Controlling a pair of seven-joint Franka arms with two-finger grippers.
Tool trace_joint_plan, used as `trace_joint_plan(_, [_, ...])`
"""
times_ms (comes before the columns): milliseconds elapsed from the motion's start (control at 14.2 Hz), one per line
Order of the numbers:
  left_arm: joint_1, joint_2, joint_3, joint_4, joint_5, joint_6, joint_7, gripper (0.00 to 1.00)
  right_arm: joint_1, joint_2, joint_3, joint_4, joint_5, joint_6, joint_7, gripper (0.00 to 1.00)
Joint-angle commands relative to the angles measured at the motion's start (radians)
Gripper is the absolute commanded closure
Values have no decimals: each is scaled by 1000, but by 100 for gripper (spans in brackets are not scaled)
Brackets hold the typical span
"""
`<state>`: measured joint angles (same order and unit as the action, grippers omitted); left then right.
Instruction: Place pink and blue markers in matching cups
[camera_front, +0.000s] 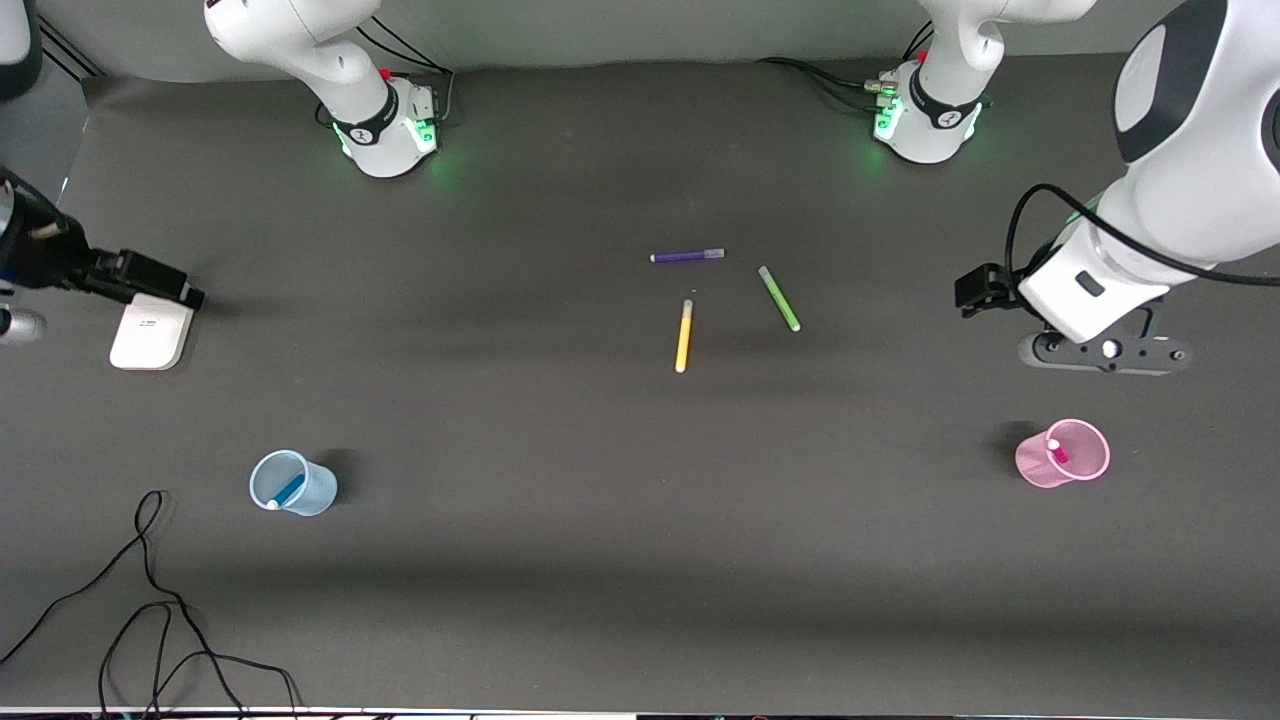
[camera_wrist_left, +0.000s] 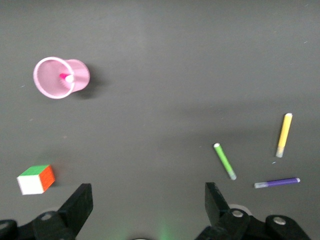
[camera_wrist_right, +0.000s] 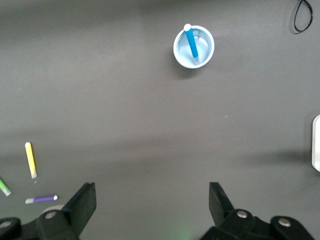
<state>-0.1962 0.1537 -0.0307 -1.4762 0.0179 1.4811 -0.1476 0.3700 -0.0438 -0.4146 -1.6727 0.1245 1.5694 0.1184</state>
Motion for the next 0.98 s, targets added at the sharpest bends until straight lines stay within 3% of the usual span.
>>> trace_joint_plan(0, [-9, 32, 5, 53, 39, -73, -12, 0, -127, -25, 158, -47, -23, 17, -6, 0])
trace_joint_plan(141, [-9, 32, 5, 51, 40, -87, -10, 0, -137, -15, 186, -45, -60, 29, -6, 0])
trace_joint_plan(351, [-2, 32, 5, 50, 40, -93, -7, 0, -230, 5, 299, -41, -78, 52, -5, 0])
trace_joint_plan(492, [-8, 15, 5, 42, 54, -99, -12, 0, -229, 10, 300, -41, -82, 54, 10, 0])
trace_joint_plan(703, [58, -77, -50, -65, 80, -50, -6, 0, -229, 19, 301, -33, -112, 55, 10, 0])
trace_joint_plan(914, [110, -141, -58, -131, 64, 23, -7, 0, -229, 33, 301, -33, -112, 54, 10, 0])
